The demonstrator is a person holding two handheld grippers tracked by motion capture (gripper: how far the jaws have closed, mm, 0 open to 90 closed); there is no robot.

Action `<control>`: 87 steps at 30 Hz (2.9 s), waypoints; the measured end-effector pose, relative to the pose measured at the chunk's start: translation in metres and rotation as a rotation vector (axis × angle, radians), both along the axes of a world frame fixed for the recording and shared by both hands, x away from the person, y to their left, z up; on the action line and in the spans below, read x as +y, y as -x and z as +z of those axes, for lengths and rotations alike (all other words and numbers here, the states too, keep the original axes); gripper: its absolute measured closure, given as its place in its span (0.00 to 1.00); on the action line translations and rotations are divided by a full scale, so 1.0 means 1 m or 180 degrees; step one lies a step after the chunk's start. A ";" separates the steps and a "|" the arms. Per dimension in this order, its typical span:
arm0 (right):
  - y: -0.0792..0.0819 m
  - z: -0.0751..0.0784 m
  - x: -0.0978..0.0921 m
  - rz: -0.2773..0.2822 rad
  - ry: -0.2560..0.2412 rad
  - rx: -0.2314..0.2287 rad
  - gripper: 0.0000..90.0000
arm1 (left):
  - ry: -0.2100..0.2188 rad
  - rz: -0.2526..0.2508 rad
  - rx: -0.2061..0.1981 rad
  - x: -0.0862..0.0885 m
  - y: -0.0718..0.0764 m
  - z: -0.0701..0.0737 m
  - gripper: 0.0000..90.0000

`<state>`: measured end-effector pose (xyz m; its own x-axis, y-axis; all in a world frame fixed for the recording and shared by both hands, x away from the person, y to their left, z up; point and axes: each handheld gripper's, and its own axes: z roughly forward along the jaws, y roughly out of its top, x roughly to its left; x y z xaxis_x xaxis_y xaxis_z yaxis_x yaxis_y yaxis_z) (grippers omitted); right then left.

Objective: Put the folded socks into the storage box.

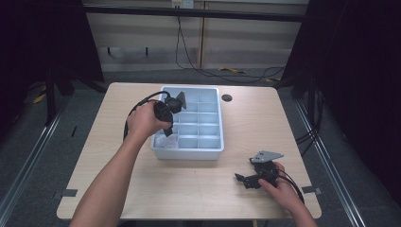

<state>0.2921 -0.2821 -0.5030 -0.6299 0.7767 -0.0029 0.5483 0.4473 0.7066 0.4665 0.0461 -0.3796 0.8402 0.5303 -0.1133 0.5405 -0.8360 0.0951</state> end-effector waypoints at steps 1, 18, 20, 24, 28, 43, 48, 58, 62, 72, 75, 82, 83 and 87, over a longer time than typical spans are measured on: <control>0.000 0.000 0.000 -0.0001 0.0001 -0.0001 0.13 | -0.0005 0.0006 -0.0002 -0.001 0.000 -0.002 1.00; 0.000 0.000 0.000 0.0005 0.0003 -0.0007 0.13 | -0.0028 0.0021 0.0093 -0.009 0.000 -0.021 1.00; 0.000 0.000 0.000 0.0005 0.0003 -0.0007 0.13 | -0.0020 0.0031 0.0104 -0.009 0.000 -0.023 1.00; 0.000 0.000 0.000 0.0003 0.0002 -0.0005 0.13 | -0.0090 -0.0026 0.0102 -0.012 0.002 -0.027 1.00; 0.000 0.000 0.000 0.0004 0.0002 -0.0006 0.13 | -0.0143 -0.0042 0.0120 -0.012 0.003 -0.036 1.00; 0.000 0.000 0.000 0.0000 0.0001 0.0003 0.13 | -0.0090 0.0014 0.0080 -0.008 0.008 -0.050 1.00; 0.000 0.000 0.000 -0.0001 0.0002 0.0002 0.13 | -0.0032 0.0066 0.0051 -0.007 0.009 -0.049 1.00; 0.000 0.000 0.000 -0.0001 0.0001 0.0002 0.13 | 0.0054 0.0061 -0.0007 0.001 0.009 -0.035 0.91; 0.000 0.000 0.000 -0.0001 0.0001 0.0002 0.13 | 0.0089 0.0089 -0.0027 0.000 0.009 -0.025 0.81; 0.000 0.000 0.000 0.0004 0.0002 -0.0005 0.13 | 0.0243 0.0228 -0.0093 0.002 0.010 -0.001 0.64; 0.000 0.000 0.000 0.0002 0.0002 -0.0005 0.13 | 0.0225 0.0230 -0.0112 0.003 0.011 0.003 0.61; 0.000 0.000 0.000 0.0002 0.0002 -0.0005 0.13 | 0.0263 0.0279 -0.0110 0.008 0.012 0.008 0.49; 0.000 0.000 0.000 0.0003 0.0003 -0.0007 0.13 | 0.0271 0.0284 -0.0092 0.008 0.012 0.008 0.48; 0.000 0.000 0.000 -0.0001 -0.0001 -0.0004 0.13 | 0.0292 0.0274 -0.0113 0.009 0.013 0.010 0.41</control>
